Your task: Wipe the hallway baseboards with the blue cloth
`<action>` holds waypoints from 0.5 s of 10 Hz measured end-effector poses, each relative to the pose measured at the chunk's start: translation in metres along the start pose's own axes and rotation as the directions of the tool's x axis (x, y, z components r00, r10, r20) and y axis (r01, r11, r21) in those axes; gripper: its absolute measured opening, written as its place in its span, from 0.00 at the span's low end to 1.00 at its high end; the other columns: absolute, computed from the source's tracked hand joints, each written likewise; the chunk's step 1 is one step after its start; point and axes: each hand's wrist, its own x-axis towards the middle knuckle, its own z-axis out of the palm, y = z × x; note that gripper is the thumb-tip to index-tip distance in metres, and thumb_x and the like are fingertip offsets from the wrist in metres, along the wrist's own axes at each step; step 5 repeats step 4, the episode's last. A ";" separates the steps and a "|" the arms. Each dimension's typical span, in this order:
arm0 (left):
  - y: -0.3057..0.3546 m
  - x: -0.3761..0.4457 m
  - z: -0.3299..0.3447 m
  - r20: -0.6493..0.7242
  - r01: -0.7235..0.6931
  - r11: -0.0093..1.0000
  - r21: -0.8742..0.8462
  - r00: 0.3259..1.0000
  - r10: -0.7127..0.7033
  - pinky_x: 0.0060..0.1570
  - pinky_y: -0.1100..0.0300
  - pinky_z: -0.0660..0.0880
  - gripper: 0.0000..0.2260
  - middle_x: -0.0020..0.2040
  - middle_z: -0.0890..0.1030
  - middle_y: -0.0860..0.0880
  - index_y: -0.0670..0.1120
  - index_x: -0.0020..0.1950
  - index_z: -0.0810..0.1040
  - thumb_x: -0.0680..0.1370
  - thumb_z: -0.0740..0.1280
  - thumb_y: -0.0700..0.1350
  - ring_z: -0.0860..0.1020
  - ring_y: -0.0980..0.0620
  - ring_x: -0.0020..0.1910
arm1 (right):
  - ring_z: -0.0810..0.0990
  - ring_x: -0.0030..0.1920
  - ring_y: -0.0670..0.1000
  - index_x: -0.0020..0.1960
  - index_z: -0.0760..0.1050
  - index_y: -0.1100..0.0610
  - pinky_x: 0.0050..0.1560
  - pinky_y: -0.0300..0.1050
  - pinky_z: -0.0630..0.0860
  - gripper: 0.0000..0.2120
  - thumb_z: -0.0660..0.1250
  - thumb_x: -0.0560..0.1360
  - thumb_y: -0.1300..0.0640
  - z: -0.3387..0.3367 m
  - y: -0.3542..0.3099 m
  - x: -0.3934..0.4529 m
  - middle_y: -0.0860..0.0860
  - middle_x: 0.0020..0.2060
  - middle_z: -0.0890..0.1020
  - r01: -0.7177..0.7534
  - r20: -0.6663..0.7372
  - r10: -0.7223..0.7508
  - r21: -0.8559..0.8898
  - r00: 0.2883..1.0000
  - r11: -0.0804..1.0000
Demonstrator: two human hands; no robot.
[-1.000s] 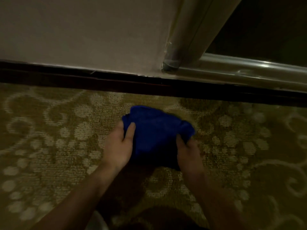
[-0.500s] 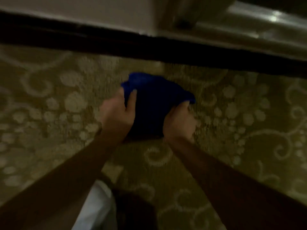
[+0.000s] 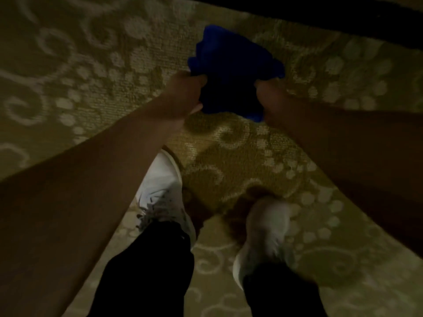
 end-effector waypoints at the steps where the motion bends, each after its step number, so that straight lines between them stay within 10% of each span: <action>1: -0.017 0.000 -0.005 -0.057 0.066 0.995 0.080 0.996 -0.062 0.54 0.56 0.78 0.06 0.45 0.77 0.49 0.46 0.47 0.75 0.82 0.62 0.44 0.77 0.50 0.52 | 0.70 0.68 0.59 0.77 0.53 0.54 0.67 0.56 0.70 0.32 0.62 0.78 0.49 -0.004 0.001 -0.046 0.55 0.72 0.67 0.072 0.025 -0.072 -0.006 0.997 0.997; 3: 0.010 -0.085 0.016 -0.120 -0.061 0.963 0.263 0.988 0.095 0.43 0.57 0.71 0.13 0.39 0.76 0.46 0.48 0.35 0.71 0.79 0.60 0.42 0.74 0.49 0.40 | 0.72 0.54 0.51 0.58 0.71 0.59 0.54 0.42 0.69 0.11 0.54 0.82 0.56 -0.036 -0.025 -0.137 0.55 0.55 0.73 0.245 0.065 -0.238 -0.376 0.969 0.894; 5: 0.039 -0.139 0.021 -0.122 -0.050 0.946 0.319 0.988 0.093 0.40 0.57 0.67 0.11 0.35 0.72 0.47 0.45 0.35 0.71 0.78 0.60 0.41 0.71 0.50 0.37 | 0.68 0.44 0.53 0.40 0.69 0.57 0.48 0.42 0.64 0.14 0.52 0.82 0.57 -0.054 -0.035 -0.193 0.51 0.36 0.69 0.305 0.114 -0.286 -0.478 0.951 0.824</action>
